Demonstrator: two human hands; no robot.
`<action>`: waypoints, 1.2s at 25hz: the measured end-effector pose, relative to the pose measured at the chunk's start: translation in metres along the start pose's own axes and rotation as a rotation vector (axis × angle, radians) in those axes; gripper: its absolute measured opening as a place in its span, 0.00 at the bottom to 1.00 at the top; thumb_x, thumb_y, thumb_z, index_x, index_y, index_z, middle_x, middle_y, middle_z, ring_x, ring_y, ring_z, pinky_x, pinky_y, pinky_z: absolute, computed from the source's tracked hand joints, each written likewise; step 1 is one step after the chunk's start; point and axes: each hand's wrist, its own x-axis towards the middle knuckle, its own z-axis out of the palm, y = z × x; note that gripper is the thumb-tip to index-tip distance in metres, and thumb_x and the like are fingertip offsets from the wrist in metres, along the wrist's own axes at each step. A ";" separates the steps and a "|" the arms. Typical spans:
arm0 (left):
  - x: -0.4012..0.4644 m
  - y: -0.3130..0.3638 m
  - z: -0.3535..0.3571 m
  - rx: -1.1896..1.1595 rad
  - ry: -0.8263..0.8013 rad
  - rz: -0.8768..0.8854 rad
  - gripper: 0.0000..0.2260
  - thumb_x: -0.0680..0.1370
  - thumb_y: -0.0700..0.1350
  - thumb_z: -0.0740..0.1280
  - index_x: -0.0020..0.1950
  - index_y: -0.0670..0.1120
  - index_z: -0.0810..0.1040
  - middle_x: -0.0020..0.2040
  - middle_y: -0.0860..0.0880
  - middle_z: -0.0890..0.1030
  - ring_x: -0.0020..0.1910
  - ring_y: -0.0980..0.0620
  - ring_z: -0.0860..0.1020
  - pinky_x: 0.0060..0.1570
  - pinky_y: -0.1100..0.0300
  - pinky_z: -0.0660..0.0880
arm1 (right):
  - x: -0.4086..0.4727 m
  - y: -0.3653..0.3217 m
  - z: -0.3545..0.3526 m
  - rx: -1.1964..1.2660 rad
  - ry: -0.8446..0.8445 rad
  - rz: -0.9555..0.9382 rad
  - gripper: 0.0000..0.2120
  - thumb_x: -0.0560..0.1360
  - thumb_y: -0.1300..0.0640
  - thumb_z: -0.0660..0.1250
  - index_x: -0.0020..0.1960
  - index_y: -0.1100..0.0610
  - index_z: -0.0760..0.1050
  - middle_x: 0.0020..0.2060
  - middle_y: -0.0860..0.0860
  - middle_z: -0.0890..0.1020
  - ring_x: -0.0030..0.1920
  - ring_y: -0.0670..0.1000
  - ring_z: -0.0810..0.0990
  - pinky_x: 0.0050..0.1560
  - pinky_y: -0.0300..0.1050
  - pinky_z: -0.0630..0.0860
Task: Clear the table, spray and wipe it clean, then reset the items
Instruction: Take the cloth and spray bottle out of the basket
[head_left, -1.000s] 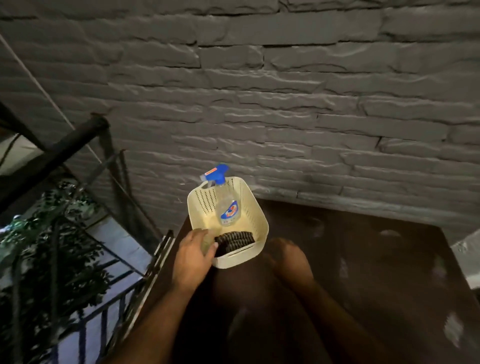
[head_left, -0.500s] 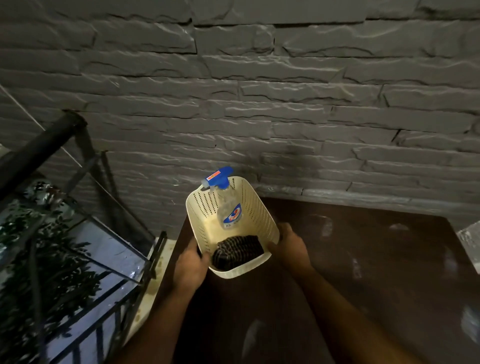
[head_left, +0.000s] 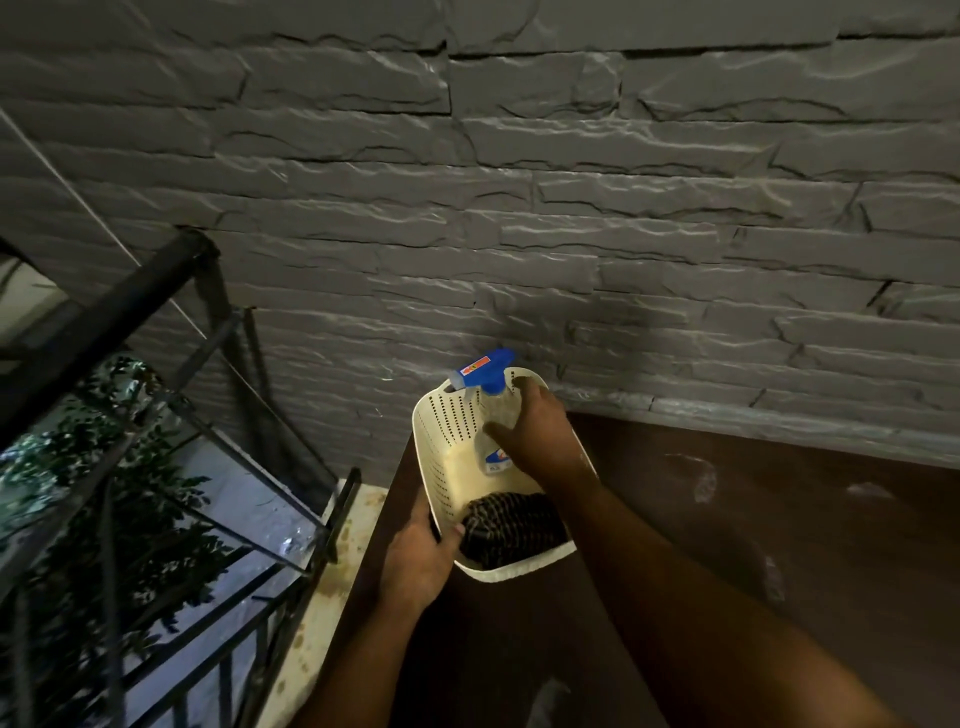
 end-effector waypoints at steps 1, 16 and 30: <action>0.001 0.000 -0.001 -0.006 -0.007 -0.006 0.32 0.77 0.53 0.66 0.77 0.56 0.55 0.64 0.48 0.79 0.60 0.44 0.78 0.59 0.45 0.76 | 0.006 0.002 0.002 -0.094 0.041 0.047 0.35 0.69 0.48 0.72 0.71 0.55 0.62 0.68 0.55 0.71 0.67 0.57 0.69 0.65 0.56 0.69; -0.024 0.031 0.021 0.023 -0.042 0.096 0.23 0.76 0.37 0.60 0.69 0.54 0.69 0.54 0.46 0.82 0.48 0.44 0.82 0.44 0.53 0.79 | -0.082 0.127 -0.033 0.054 0.075 0.518 0.10 0.76 0.59 0.58 0.50 0.57 0.78 0.46 0.55 0.83 0.46 0.56 0.83 0.46 0.49 0.80; -0.126 0.166 0.243 -0.230 -0.437 0.294 0.29 0.75 0.34 0.62 0.73 0.56 0.67 0.66 0.49 0.75 0.62 0.43 0.76 0.53 0.40 0.79 | -0.243 0.297 -0.240 -0.128 0.441 0.711 0.09 0.74 0.58 0.61 0.46 0.58 0.79 0.43 0.59 0.85 0.47 0.61 0.83 0.46 0.49 0.78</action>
